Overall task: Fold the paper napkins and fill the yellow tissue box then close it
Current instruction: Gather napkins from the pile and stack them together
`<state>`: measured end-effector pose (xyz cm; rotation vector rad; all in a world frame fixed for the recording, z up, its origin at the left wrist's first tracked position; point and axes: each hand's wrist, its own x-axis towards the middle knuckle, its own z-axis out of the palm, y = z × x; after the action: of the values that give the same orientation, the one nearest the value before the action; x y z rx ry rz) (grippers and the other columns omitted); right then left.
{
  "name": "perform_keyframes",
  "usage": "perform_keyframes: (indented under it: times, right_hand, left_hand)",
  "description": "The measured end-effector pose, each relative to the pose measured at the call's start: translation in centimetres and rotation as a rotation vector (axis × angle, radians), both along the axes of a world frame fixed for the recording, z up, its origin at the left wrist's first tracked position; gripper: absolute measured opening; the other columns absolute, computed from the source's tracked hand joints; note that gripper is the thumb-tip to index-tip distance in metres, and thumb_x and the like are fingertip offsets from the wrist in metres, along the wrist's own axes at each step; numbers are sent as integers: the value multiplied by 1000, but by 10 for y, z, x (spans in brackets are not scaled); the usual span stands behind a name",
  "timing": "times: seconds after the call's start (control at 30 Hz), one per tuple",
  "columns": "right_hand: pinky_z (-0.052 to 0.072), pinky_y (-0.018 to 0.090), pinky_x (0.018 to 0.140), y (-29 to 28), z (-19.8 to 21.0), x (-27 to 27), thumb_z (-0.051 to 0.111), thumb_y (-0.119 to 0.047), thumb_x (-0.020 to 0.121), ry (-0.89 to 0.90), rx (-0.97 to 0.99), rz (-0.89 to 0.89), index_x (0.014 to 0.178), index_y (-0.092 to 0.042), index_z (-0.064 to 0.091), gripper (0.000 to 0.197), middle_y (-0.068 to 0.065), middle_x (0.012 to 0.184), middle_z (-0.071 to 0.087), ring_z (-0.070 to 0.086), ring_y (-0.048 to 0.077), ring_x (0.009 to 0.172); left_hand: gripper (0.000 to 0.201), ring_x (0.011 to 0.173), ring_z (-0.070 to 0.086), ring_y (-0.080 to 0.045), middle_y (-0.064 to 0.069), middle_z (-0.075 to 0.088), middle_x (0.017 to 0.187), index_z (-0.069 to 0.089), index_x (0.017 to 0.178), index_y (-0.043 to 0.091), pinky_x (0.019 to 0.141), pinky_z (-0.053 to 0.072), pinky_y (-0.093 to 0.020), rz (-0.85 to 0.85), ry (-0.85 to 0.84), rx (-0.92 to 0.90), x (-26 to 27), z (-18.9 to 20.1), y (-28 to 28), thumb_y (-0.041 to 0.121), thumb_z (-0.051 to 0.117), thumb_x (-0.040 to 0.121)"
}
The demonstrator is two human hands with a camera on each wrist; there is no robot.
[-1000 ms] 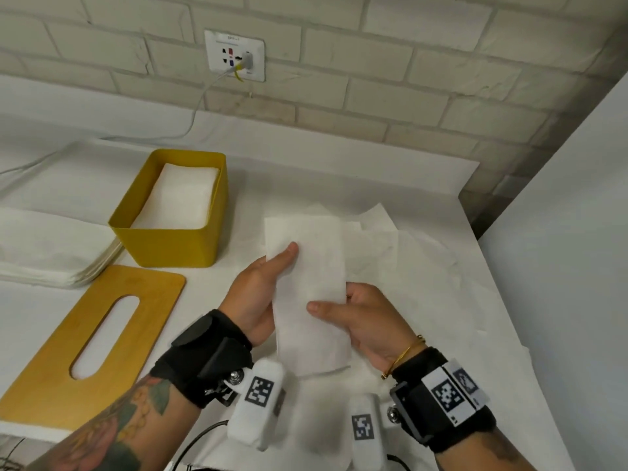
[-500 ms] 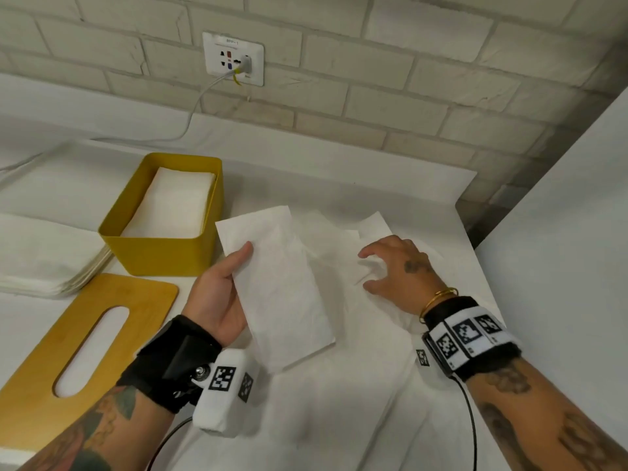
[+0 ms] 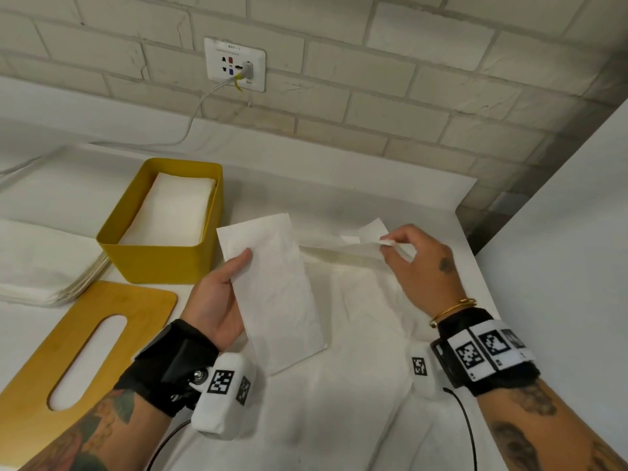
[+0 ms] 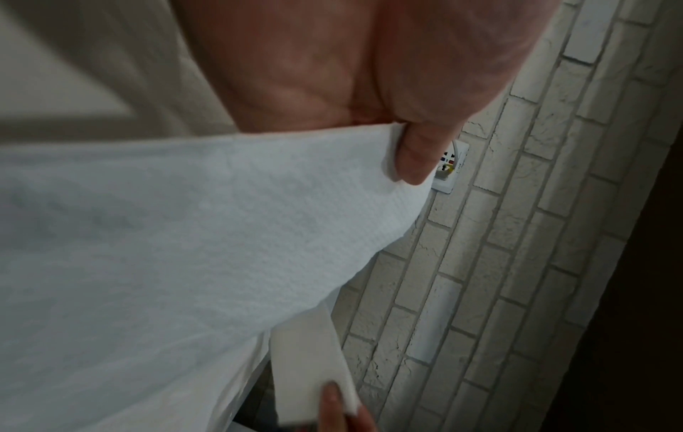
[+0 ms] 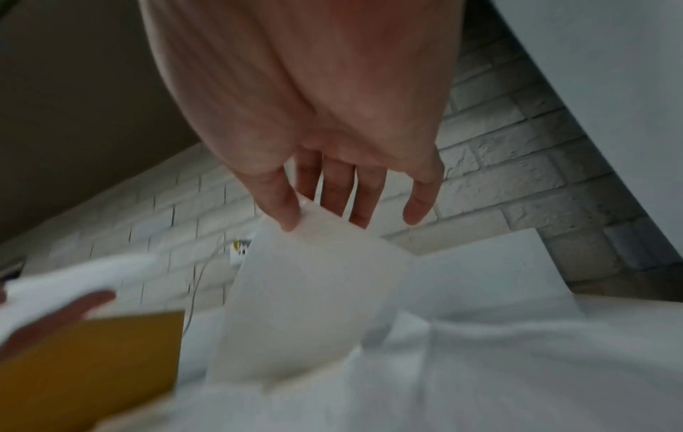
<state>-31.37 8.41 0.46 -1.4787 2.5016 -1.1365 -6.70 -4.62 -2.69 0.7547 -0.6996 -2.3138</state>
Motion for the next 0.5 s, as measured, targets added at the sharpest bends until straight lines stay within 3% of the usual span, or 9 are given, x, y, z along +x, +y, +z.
perform_keyframes:
  times: [0.07, 0.17, 0.3, 0.43, 0.5]
  right_hand:
    - [47, 6, 75, 7, 24, 3, 72, -16, 92, -64, -87, 36, 89, -19, 64, 9, -8, 91, 69, 65, 4, 89]
    - [49, 9, 71, 16, 58, 13, 75, -14, 89, -125, -129, 132, 84, -26, 64, 17, -12, 80, 68, 66, 1, 79]
    - [53, 12, 73, 29, 91, 26, 77, -16, 88, -216, -121, 227, 89, -27, 73, 12, -13, 88, 75, 69, 1, 81]
    - [54, 15, 62, 37, 111, 32, 74, -13, 76, -618, -172, 392, 90, -12, 74, 14, -4, 75, 76, 70, 6, 67]
    - [53, 16, 55, 36, 107, 27, 69, -12, 75, -766, -191, 379, 90, -9, 70, 16, -4, 69, 73, 68, 7, 60]
  left_hand:
    - [31, 101, 75, -26, -11, 74, 119, 65, 126, 12, 83, 62, -41, 4, -14, -28, -2, 3, -2, 25, 48, 103]
    - [29, 105, 74, -26, -11, 74, 120, 65, 124, 14, 93, 53, -45, 15, -33, -73, -4, 8, -5, 25, 48, 104]
    - [28, 111, 71, -28, -11, 73, 122, 66, 122, 14, 99, 50, -47, 36, -53, -125, -6, 16, -8, 26, 49, 104]
    - [27, 106, 73, -25, -9, 75, 118, 67, 120, 15, 93, 52, -44, 31, -77, -176, -8, 22, -8, 27, 49, 104]
    - [28, 105, 73, -25, -9, 75, 117, 68, 120, 14, 92, 52, -43, 23, -83, -187, -9, 24, -7, 27, 49, 104]
